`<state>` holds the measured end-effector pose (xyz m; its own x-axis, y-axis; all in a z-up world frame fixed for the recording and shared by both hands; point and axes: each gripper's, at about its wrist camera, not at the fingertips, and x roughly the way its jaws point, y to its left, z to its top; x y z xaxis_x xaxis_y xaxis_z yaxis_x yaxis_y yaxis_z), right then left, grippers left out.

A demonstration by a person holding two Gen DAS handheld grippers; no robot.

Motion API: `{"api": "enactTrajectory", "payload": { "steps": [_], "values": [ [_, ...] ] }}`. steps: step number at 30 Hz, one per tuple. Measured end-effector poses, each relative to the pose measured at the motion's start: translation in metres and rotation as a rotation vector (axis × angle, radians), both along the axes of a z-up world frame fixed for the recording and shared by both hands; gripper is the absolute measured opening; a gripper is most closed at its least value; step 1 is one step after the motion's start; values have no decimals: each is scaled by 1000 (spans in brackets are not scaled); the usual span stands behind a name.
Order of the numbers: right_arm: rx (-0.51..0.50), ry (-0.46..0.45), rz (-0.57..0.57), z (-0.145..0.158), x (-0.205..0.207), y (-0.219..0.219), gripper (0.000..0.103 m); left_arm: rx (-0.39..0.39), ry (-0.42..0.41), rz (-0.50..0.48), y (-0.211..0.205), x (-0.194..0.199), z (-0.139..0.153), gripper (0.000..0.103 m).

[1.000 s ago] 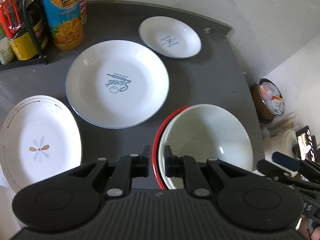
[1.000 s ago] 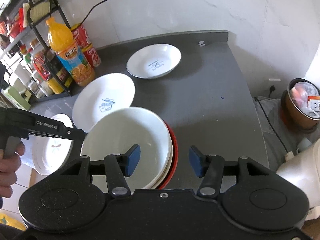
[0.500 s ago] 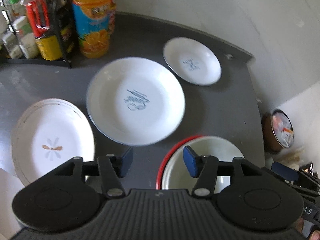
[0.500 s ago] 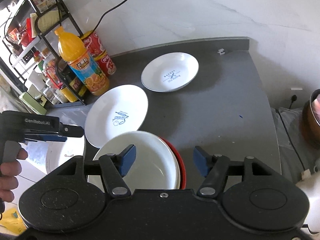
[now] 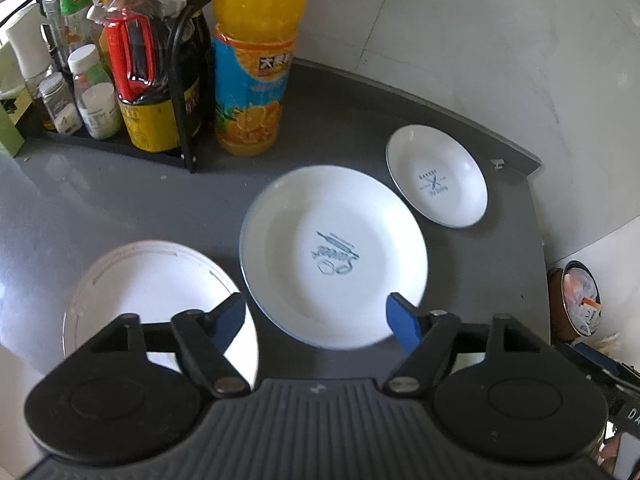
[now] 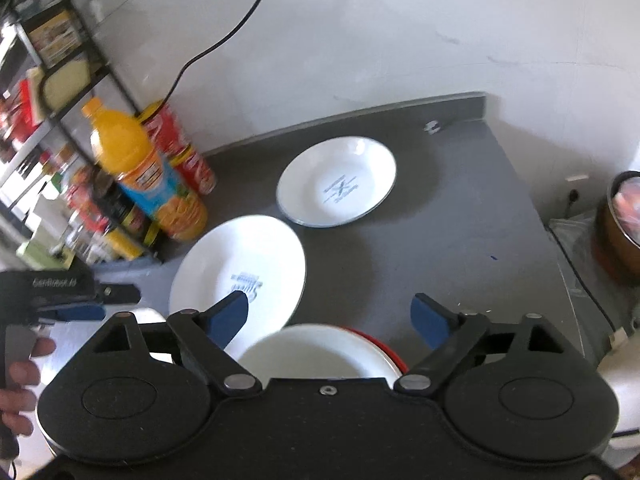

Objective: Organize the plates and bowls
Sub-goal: 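Move the right tool to the 'Sweet' plate and grip its rim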

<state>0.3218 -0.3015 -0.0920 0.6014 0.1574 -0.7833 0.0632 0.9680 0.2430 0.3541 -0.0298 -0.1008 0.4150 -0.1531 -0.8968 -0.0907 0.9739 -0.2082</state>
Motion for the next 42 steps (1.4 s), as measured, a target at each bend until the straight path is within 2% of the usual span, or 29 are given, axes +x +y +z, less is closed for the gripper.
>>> {"api": "enactTrajectory", "payload": {
  "steps": [4, 16, 20, 23, 26, 32, 35, 38, 42],
  "values": [
    [30, 7, -87, -5, 5, 17, 94, 1, 6, -44, 20, 17, -6, 79],
    [102, 43, -128, -25, 30, 71, 93, 15, 26, -132, 62, 54, -21, 80],
    [88, 59, -152, -35, 40, 79, 91, 19, 38, -165, 66, 61, -30, 80],
    [89, 98, -180, -48, 47, 81, 86, 21, 46, -192, 67, 67, -37, 80],
    [84, 123, -190, -60, 54, 80, 74, 18, 66, -203, 68, 73, -46, 79],
    [70, 166, -225, -76, 64, 78, 63, 13, 56, -243, 64, 82, -61, 79],
    [83, 188, -246, -81, 72, 77, 57, -12, 81, -247, 63, 88, -68, 76],
    [52, 192, -253, -82, 79, 78, 57, -52, 77, -227, 65, 93, -71, 76],
    [24, 222, -267, -86, 90, 76, 56, -52, 81, -221, 62, 101, -80, 68]
  ]
}}
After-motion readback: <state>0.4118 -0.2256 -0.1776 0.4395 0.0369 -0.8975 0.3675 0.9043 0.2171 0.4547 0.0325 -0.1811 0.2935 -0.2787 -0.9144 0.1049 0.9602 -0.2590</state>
